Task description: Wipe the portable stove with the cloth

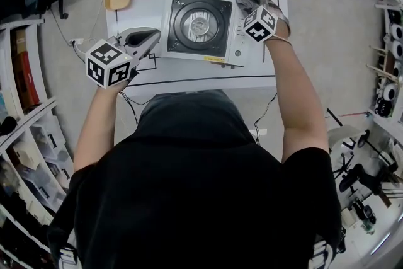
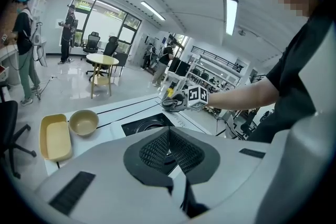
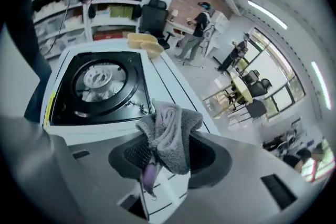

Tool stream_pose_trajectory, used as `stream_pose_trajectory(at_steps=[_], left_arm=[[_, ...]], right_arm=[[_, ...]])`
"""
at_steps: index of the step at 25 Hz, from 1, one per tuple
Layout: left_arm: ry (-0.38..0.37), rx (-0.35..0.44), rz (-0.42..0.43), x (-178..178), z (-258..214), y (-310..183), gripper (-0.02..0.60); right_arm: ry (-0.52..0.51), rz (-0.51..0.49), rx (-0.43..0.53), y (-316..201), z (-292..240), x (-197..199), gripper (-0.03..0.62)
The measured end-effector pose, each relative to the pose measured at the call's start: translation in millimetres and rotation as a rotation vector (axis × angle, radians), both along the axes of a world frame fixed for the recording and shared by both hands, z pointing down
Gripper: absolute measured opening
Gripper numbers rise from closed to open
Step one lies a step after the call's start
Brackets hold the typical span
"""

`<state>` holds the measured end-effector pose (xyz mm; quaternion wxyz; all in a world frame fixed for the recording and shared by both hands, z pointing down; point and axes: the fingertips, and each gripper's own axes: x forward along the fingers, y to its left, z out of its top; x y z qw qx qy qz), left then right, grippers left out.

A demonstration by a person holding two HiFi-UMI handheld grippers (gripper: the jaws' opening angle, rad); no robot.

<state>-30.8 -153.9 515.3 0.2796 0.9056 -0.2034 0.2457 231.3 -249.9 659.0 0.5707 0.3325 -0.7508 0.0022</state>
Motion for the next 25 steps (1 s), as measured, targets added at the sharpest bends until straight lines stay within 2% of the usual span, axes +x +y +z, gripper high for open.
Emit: stream_pose_trajectory(at_steps=[2,4,12,20,25], left_arm=[[0.0,0.0,0.004,1,-1,3,0.023],[0.0,-0.001,0.006,0,-2,5,0.023],[-0.002,-0.008,0.002,-12,2,12,0.023],[0.01,-0.011,0.037,-17,0,22,0.023],[0.009,-0.009,0.064,-20,-1,28,0.023]], right_arm=[[0.091,-0.075,0.007,3,2,-5,0.198],[0.14,-0.113,-0.001,7,4,-7,0.198],[0.24,-0.182,-0.054,43,6,-12,0.198],[0.264,-0.198,-0.099,102,9,-28,0.198],[0.243,-0.158,-0.131,137,9,-31,0.198]])
